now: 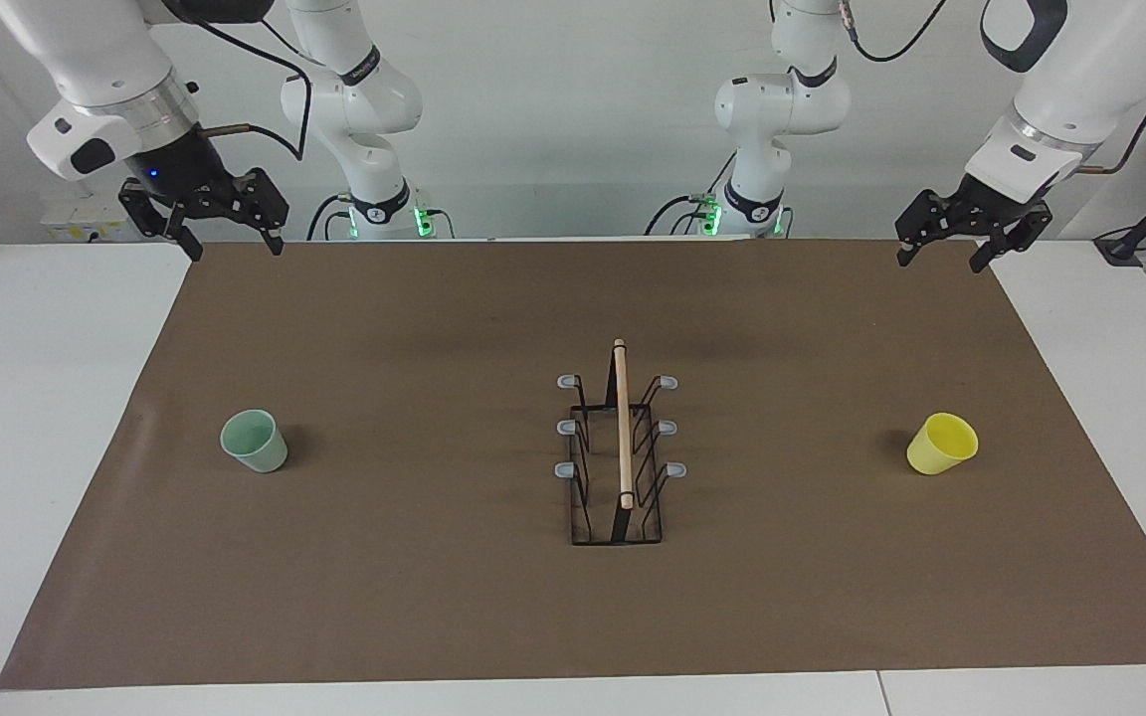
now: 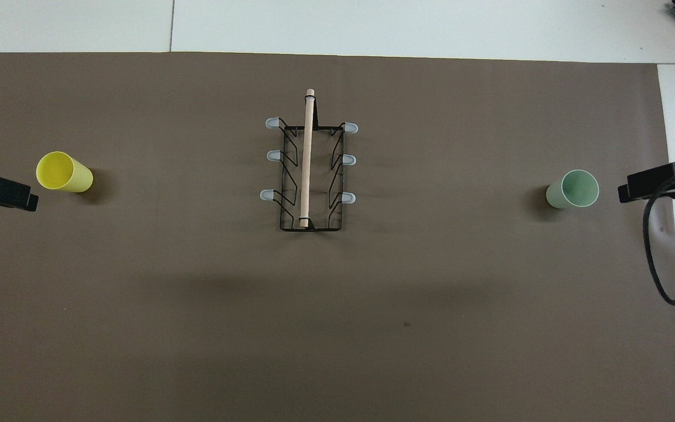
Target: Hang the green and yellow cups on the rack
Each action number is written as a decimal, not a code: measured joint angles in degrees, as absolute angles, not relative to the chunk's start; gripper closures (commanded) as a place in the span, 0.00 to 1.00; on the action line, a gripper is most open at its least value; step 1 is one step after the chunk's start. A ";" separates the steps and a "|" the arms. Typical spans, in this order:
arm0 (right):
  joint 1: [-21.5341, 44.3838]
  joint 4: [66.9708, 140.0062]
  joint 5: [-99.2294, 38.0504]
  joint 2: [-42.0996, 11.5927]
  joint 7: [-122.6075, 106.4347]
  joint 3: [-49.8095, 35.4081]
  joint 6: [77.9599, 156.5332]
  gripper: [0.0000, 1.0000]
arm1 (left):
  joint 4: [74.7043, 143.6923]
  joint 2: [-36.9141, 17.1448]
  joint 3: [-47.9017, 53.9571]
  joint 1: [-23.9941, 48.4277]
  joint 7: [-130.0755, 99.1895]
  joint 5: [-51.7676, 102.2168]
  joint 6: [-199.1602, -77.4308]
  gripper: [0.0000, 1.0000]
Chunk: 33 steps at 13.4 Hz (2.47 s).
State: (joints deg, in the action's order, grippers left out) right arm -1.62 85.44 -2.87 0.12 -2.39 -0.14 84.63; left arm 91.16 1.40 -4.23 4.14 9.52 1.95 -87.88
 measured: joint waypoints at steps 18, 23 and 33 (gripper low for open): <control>-1.62 85.66 -2.87 0.14 -2.39 -0.15 84.63 0.00 | 91.18 1.40 -3.98 4.15 9.52 2.05 -87.98 0.00; -1.62 85.71 -2.87 0.14 -2.39 -0.15 84.63 0.00 | 91.05 0.36 -4.21 4.14 9.47 2.25 -88.27 0.00; -1.62 85.94 -2.59 0.14 -2.39 -0.15 84.63 0.00 | 86.12 -7.41 -6.75 3.25 0.73 5.55 -91.38 0.00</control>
